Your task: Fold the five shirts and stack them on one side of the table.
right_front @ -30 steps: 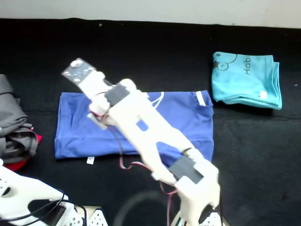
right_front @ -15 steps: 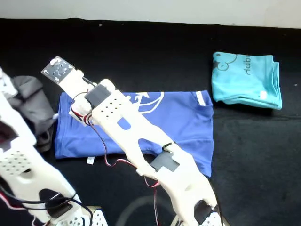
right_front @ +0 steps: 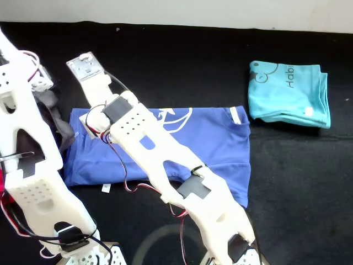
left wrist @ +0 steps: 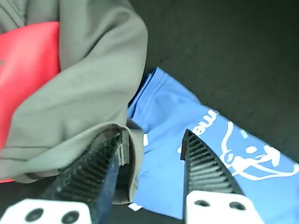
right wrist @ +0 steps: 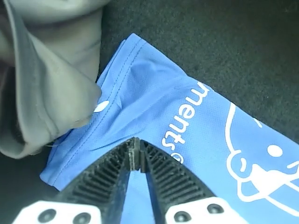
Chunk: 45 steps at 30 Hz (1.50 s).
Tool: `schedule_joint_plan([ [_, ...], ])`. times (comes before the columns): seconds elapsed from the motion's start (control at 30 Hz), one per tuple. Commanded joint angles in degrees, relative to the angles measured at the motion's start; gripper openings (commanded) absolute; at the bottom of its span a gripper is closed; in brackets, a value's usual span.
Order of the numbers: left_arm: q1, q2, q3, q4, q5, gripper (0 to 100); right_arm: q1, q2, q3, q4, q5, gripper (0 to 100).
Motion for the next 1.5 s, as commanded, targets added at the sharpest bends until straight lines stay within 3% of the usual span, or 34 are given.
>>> schedule_joint_plan([
  [0.0, 0.04, -3.74, -5.23, 0.18, 3.69, 19, 0.84, -0.75, -3.03, 1.1, -0.97, 5.5],
  [0.17, -2.42, -3.82, -12.79, 0.44, 3.87, 19, 3.47, -0.75, -3.03, 6.11, -0.88, 9.9],
  [0.37, -11.03, -3.74, -19.74, 0.44, 2.73, 19, 4.0, -0.84, -3.12, 6.55, -0.79, 9.9],
  [0.57, -25.27, -0.04, -10.15, -0.88, -11.34, 19, 3.21, -0.57, -3.12, 6.2, -0.79, 9.9],
  [0.8, -39.69, 16.22, 2.86, -3.52, -30.07, 20, 2.95, -0.75, -3.12, 6.55, -0.79, 9.9],
  [1.0, -41.54, 22.11, 1.27, 0.0, -31.21, 20, -1.01, -0.48, -3.12, 3.65, -0.79, 9.9],
  [1.47, -47.52, 22.29, 8.4, 0.18, -36.92, 19, -11.91, 3.21, -3.03, -18.15, -1.23, 9.9],
])
